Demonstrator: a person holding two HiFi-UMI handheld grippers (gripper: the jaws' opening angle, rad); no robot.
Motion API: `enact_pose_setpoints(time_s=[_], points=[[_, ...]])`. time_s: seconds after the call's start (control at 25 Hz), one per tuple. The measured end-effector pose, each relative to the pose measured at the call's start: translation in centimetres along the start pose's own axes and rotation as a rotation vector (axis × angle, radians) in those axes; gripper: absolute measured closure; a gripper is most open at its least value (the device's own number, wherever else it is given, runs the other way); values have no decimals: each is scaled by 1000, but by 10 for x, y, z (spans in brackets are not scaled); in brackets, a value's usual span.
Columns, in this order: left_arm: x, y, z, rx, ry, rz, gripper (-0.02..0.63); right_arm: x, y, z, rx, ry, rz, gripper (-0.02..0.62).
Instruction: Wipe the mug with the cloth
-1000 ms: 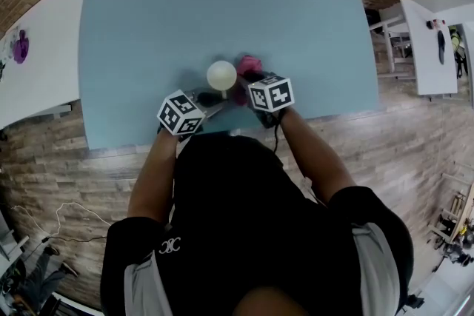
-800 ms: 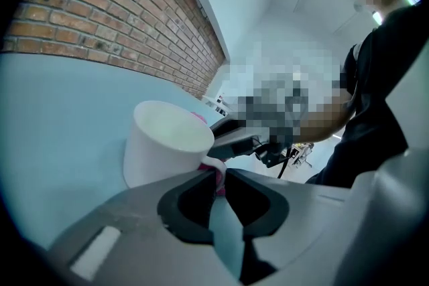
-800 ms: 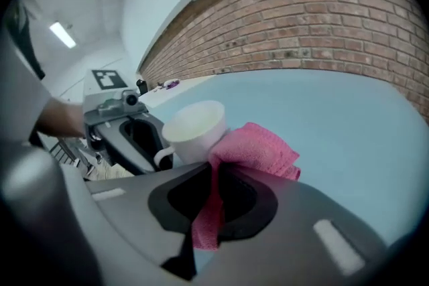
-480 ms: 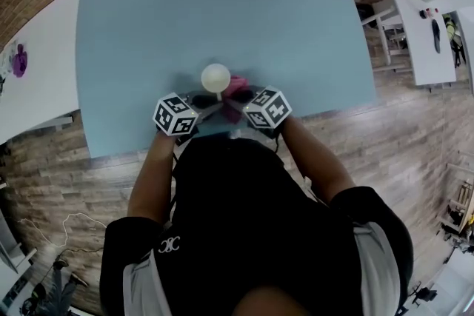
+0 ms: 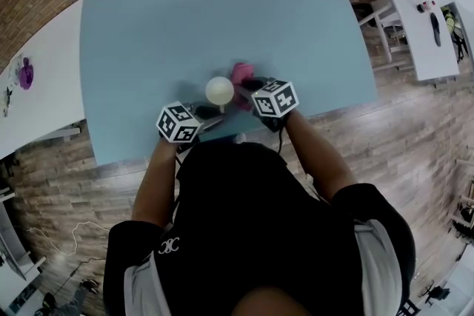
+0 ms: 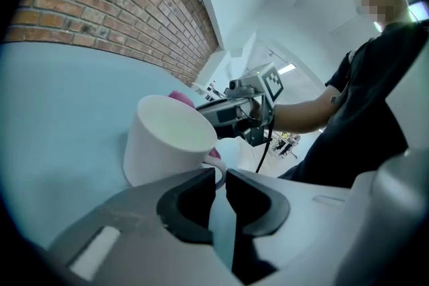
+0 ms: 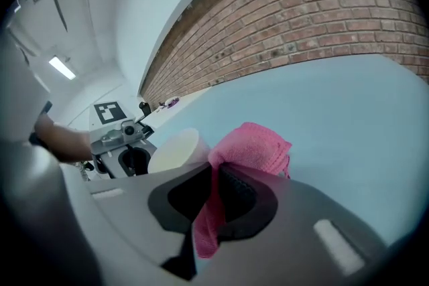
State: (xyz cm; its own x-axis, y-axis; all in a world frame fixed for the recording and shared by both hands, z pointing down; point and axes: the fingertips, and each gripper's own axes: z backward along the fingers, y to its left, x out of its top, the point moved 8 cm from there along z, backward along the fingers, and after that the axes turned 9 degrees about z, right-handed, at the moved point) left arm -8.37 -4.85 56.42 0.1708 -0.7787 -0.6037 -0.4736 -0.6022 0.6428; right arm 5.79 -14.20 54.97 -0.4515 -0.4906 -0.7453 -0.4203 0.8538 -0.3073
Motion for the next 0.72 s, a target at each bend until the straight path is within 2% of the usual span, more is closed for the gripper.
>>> enact_pose_setpoints(time_s=[0.2,0.44,0.56,0.72], points=[[-5,-2,3,-45,73,0,551,-3,10,5,81,43,144,560],[-7,5,12,-128,202,-11,548,-14,39,12,177,124,324,560],[-6,7,13,-132,221,-13,545,-22,56,11,233,170,401,558],[-5,3,14,-82,209,-54,545,-26,58,8,204,173,411,558]])
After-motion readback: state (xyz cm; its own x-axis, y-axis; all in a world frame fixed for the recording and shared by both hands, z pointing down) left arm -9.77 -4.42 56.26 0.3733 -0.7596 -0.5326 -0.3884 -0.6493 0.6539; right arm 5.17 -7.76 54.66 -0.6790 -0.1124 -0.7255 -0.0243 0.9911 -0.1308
